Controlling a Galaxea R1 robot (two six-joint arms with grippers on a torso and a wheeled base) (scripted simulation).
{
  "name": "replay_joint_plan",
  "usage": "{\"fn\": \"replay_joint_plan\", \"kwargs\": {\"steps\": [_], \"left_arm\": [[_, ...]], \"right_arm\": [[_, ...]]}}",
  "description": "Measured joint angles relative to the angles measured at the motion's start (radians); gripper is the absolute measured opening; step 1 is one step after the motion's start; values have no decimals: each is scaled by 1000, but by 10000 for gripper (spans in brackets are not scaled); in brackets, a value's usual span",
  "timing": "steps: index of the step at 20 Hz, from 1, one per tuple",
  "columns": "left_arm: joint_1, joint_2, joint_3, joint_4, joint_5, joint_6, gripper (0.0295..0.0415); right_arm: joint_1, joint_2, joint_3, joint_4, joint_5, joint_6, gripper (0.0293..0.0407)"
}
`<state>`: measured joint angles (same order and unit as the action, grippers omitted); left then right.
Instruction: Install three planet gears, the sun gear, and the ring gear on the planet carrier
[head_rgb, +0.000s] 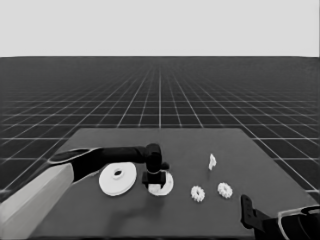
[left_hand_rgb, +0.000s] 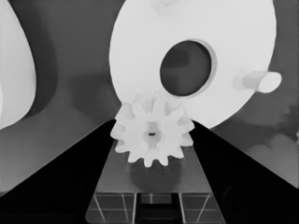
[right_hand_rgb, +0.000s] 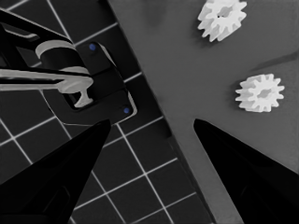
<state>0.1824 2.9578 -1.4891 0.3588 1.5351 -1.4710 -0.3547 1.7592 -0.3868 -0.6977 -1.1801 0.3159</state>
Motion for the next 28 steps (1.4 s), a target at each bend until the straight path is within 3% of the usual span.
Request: {"fn": "replay_joint_plan", "kwargs": {"steps": [2,4,10,13,20,21,22,23,25,28], "left_arm": [[1,0,-1,1,0,0,372],[1,0,-1,1,0,0,383],[1,0,-1,1,0,0,385],[-133,-17,87,-130,30,-63,385],[-169,-18,96,-168,31,-70,385],[-191,-223,251,-193,-18,162,387],[-205,-520,236,-218,-54,389,386],[-210,-632,85,-242,-77,593,385],[-212,-639,-161,-270,-92,809,385],[-212,-607,-299,-283,-98,910,385]], "right_arm": [[0,0,0,0,0,0,385],[0,0,0,0,0,0,385],[0,0,0,0,0,0,385],[0,0,0,0,0,0,385],[0,0,0,0,0,0,385],[0,0,0,0,0,0,385],[0,0,0,0,0,0,385],[0,0,0,0,0,0,385],[0,0,0,0,0,0,385],[0,0,0,0,0,0,385]]}}
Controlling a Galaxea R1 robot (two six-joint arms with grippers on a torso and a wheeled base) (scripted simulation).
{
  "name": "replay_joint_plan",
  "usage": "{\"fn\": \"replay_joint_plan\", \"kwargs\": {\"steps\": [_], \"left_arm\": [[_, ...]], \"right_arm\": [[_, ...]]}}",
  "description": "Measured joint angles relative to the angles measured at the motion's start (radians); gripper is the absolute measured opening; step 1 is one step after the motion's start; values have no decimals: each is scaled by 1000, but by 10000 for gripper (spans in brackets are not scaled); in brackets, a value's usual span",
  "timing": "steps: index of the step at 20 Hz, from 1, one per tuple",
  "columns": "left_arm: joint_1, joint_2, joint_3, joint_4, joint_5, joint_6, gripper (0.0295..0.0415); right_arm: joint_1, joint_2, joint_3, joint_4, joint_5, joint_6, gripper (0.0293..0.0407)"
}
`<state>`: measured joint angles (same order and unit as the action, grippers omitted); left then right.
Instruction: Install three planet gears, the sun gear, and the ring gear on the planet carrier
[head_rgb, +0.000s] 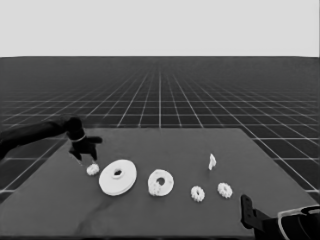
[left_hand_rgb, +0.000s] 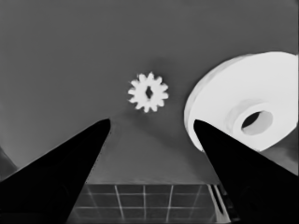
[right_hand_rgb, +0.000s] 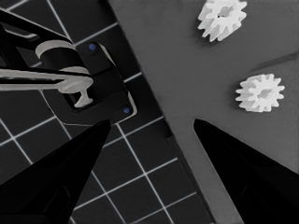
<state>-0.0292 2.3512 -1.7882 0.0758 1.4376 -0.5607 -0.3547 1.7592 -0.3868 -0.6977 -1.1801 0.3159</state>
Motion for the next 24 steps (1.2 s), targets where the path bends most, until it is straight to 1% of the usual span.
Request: {"fn": "replay_joint_plan", "kwargs": {"steps": [2,3,4,5,7,12,14,15,22,23,24], "left_arm": [[0,8,-26,-2,-1,19,385],[68,32,-76,34,-67,39,385],[119,54,-120,51,-107,57,385],[146,71,-153,59,-131,71,385],[169,90,-190,64,-154,87,385],[178,99,-209,66,-166,95,385],[178,98,-210,66,-166,96,315],[178,98,-210,66,-166,96,313],[178,98,-210,66,-166,96,313],[120,48,-106,49,-98,51,312],[69,26,-65,31,-58,36,312]], "right_arm": [[0,0,0,0,0,0,385],[0,0,0,0,0,0,385],[0,0,0,0,0,0,385],[0,0,0,0,0,0,385],[0,0,0,0,0,0,385],[0,0,0,0,0,0,385],[0,0,0,0,0,0,385],[0,0,0,0,0,0,385],[0,0,0,0,0,0,385],[0,0,0,0,0,0,385],[0,0,0,0,0,0,385]]}}
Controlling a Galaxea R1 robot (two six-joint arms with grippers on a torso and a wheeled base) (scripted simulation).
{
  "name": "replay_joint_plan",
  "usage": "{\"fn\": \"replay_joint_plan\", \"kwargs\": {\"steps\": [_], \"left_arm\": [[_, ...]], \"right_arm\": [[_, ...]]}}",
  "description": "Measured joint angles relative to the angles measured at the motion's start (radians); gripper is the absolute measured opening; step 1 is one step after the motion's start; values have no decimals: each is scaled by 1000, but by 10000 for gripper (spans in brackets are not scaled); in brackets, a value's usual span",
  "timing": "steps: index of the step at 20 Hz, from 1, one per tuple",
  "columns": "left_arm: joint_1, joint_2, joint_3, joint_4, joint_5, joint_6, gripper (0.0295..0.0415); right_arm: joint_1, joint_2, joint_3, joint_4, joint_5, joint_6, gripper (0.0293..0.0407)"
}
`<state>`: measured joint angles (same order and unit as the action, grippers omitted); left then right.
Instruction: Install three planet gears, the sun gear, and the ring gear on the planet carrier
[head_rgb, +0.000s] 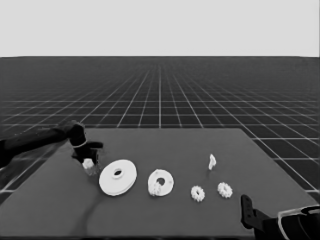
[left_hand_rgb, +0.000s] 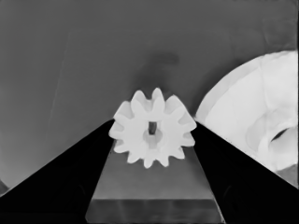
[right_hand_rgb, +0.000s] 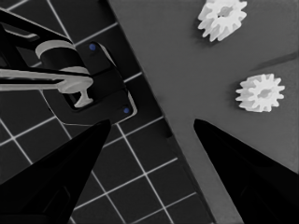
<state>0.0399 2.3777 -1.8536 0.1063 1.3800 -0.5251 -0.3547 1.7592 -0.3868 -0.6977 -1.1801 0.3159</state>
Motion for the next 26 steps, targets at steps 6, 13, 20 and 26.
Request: {"fn": "replay_joint_plan", "kwargs": {"steps": [6,13,20,26], "left_arm": [[-66,-13,25,-33,54,-7,312],[-63,614,92,40,135,-701,312],[32,732,-114,120,87,-623,312],[79,753,-175,157,57,-591,312]], "right_arm": [[0,0,0,0,0,0,385],[0,0,0,0,0,0,385],[0,0,0,0,0,0,385],[0,0,0,0,0,0,385]]}}
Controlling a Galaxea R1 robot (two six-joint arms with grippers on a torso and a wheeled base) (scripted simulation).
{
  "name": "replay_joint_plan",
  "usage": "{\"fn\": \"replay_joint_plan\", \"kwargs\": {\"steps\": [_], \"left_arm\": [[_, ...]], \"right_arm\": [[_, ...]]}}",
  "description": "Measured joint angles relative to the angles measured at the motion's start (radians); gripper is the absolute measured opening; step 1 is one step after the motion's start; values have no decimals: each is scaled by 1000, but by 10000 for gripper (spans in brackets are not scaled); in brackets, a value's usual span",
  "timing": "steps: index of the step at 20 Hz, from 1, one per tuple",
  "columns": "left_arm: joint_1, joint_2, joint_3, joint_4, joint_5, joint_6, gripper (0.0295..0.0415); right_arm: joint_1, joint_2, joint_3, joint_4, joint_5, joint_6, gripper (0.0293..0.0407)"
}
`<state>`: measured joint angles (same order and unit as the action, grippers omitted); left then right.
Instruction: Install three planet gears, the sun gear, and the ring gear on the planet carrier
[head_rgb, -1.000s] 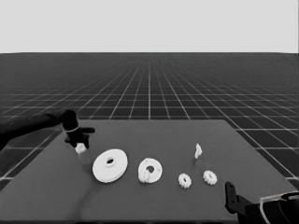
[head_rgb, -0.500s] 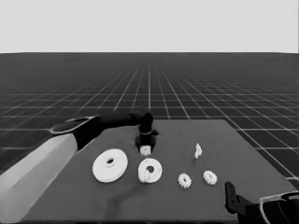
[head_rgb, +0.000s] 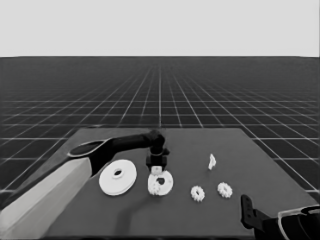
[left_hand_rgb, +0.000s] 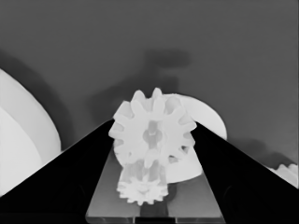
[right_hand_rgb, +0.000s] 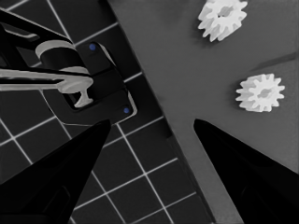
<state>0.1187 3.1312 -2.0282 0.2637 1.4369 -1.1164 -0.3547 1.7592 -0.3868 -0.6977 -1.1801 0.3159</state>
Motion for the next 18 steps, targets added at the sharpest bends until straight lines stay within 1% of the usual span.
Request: {"fn": "replay_joint_plan", "kwargs": {"steps": [2,3,4,5,7,12,14,16,18], "left_arm": [[1,1,-2,1,-1,1,312],[1,1,-2,1,-1,1,344],[1,1,-2,1,-1,1,372],[1,1,-2,1,-1,1,381],[1,1,-3,1,-1,1,384],[1,1,-3,2,-2,1,385],[-88,-34,101,-73,53,-55,385],[-124,-39,118,-105,67,-65,385],[-136,-40,122,-116,71,-67,385]], "right_arm": [[0,0,0,0,0,0,385],[0,0,0,0,0,0,385],[0,0,0,0,0,0,385],[0,0,0,0,0,0,385],[0,0,0,0,0,0,385],[0,0,0,0,0,0,385],[0,0,0,0,0,0,385],[0,0,0,0,0,0,385],[0,0,0,0,0,0,385]]}}
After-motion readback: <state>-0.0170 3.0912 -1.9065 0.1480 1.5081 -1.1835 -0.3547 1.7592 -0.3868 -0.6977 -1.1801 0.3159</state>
